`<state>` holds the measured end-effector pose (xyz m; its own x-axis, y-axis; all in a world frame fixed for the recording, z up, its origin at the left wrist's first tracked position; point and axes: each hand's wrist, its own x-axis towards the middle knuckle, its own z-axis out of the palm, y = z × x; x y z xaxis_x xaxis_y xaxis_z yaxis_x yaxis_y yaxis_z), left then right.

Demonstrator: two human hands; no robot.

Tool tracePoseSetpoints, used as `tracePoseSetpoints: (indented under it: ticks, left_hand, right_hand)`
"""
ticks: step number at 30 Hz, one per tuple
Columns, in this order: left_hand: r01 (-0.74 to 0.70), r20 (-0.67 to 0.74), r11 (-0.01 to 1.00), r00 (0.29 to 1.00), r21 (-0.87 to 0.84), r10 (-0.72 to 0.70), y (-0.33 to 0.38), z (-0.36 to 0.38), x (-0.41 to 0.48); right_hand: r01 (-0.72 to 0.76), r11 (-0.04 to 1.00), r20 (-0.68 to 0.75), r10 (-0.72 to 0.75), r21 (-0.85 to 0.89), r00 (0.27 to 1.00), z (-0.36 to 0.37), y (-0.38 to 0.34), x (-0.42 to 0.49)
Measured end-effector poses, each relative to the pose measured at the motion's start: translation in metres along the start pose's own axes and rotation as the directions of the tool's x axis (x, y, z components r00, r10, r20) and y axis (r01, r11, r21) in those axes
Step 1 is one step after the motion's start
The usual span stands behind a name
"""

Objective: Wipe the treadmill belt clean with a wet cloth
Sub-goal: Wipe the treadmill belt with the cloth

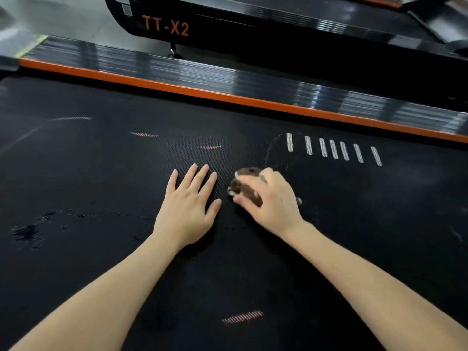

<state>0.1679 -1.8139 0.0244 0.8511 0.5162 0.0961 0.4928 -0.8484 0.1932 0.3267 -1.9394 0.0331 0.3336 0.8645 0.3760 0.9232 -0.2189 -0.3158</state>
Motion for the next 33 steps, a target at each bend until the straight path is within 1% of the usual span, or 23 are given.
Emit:
tracePoseSetpoints:
  ticks: [2, 3, 4, 5, 7, 8, 9, 10, 13, 16, 17, 18, 19, 20, 22, 24, 25, 26, 27, 29, 30, 32, 33]
  left_hand:
    - [0.001, 0.0, 1.0, 1.0, 0.001, -0.001, -0.001, 0.001, -0.001]
    - [0.001, 0.0, 1.0, 1.0, 0.002, -0.001, -0.001, 0.001, -0.001]
    - [0.003, 0.002, 1.0, 1.0, 0.003, -0.003, -0.001, 0.001, -0.001]
    - [0.007, 0.005, 1.0, 1.0, 0.007, -0.007, -0.001, 0.001, -0.001]
    - [0.013, 0.014, 1.0, 1.0, 0.028, -0.013, -0.001, 0.002, -0.001]
    - [0.012, 0.021, 0.999, 1.0, 0.039, -0.012, -0.001, 0.002, 0.0]
    - [0.007, 0.028, 0.999, 1.0, 0.045, -0.008, 0.0, 0.001, 0.0]
    - [0.004, 0.031, 0.999, 1.0, 0.046, -0.006, 0.0, 0.001, 0.0]
    - [0.007, 0.027, 0.999, 1.0, 0.041, -0.008, 0.0, 0.0, 0.0]
    - [0.01, 0.028, 0.999, 1.0, 0.044, -0.011, 0.0, 0.0, -0.001]
    - [0.009, 0.026, 0.999, 1.0, 0.045, -0.011, 0.0, 0.0, -0.001]
    - [0.01, 0.022, 0.999, 1.0, 0.044, -0.011, 0.0, 0.0, -0.001]
    - [0.01, 0.02, 0.999, 1.0, 0.042, -0.01, -0.001, 0.001, -0.001]
    - [0.009, 0.021, 0.999, 1.0, 0.04, -0.01, -0.001, 0.001, -0.001]
    - [0.01, 0.021, 0.999, 1.0, 0.034, -0.011, -0.001, 0.001, 0.0]
    - [0.01, 0.02, 0.999, 1.0, 0.041, -0.011, -0.001, 0.002, 0.001]
    - [0.011, 0.021, 0.999, 1.0, 0.046, -0.012, -0.001, 0.002, 0.001]
    - [0.014, 0.022, 0.999, 1.0, 0.049, -0.015, 0.0, 0.002, 0.001]
    - [0.018, 0.024, 0.999, 1.0, 0.05, -0.019, 0.0, 0.002, 0.001]
    - [0.022, 0.019, 0.999, 1.0, 0.046, -0.023, 0.001, -0.001, -0.001]
    - [0.028, 0.006, 0.998, 1.0, 0.049, -0.028, 0.002, -0.004, -0.003]
    - [0.04, -0.044, 0.998, 0.998, 0.044, -0.038, 0.006, -0.011, -0.009]
    - [0.046, -0.072, 0.999, 0.996, 0.021, -0.045, 0.01, -0.014, -0.015]
  right_hand:
    - [0.11, 0.994, 0.042, -0.11, -0.011, 0.993, -0.007, 0.008, -0.008]
    - [0.136, 0.989, 0.04, -0.134, -0.05, 0.99, -0.008, 0.018, 0.001]
    - [0.114, 0.989, 0.013, -0.114, -0.094, 0.993, -0.007, 0.027, 0.015]
    - [0.041, 0.992, -0.027, -0.045, -0.122, 0.999, -0.004, 0.034, 0.032]
    - [-0.172, 0.975, -0.077, 0.162, -0.139, 0.984, 0.005, 0.037, 0.058]
    - [-0.243, 0.959, -0.078, 0.234, -0.143, 0.969, 0.011, 0.033, 0.061]
    - [-0.27, 0.953, -0.069, 0.263, -0.14, 0.962, 0.014, 0.025, 0.056]
    - [-0.253, 0.959, -0.061, 0.247, -0.127, 0.967, 0.014, 0.015, 0.044]
    - [-0.1, 0.993, -0.069, 0.096, -0.055, 0.993, 0.0, -0.019, -0.014]
    - [0.029, 0.999, 0.059, -0.028, -0.014, 0.998, -0.027, -0.042, -0.083]
    - [0.065, 0.998, 0.105, -0.064, -0.008, 0.992, -0.038, -0.04, -0.099]
    - [0.088, 0.996, 0.118, -0.084, -0.025, 0.989, -0.047, -0.03, -0.11]
    - [0.078, 0.995, 0.101, -0.072, -0.066, 0.992, -0.056, -0.015, -0.114]
    - [0.03, 0.993, 0.062, -0.022, -0.118, 0.998, -0.063, 0.001, -0.115]
    - [-0.187, 0.962, -0.044, 0.182, -0.197, 0.982, -0.071, 0.029, -0.108]
    - [-0.402, 0.892, -0.131, 0.383, -0.206, 0.915, -0.067, 0.031, -0.105]
    - [-0.448, 0.872, -0.158, 0.423, -0.197, 0.892, -0.062, 0.021, -0.108]
    - [-0.443, 0.878, -0.164, 0.417, -0.182, 0.894, -0.058, 0.005, -0.114]
    - [-0.389, 0.908, -0.144, 0.368, -0.156, 0.918, -0.054, -0.015, -0.124]
    - [-0.234, 0.968, -0.047, 0.231, -0.091, 0.972, -0.052, -0.057, -0.152]
    - [-0.169, 0.984, 0.017, 0.17, -0.054, 0.985, -0.055, -0.074, -0.168]
    - [-0.092, 0.996, 0.137, 0.094, -0.02, 0.986, -0.069, -0.089, -0.188]
    - [-0.066, 0.997, 0.169, 0.073, -0.042, 0.983, -0.076, -0.084, -0.195]
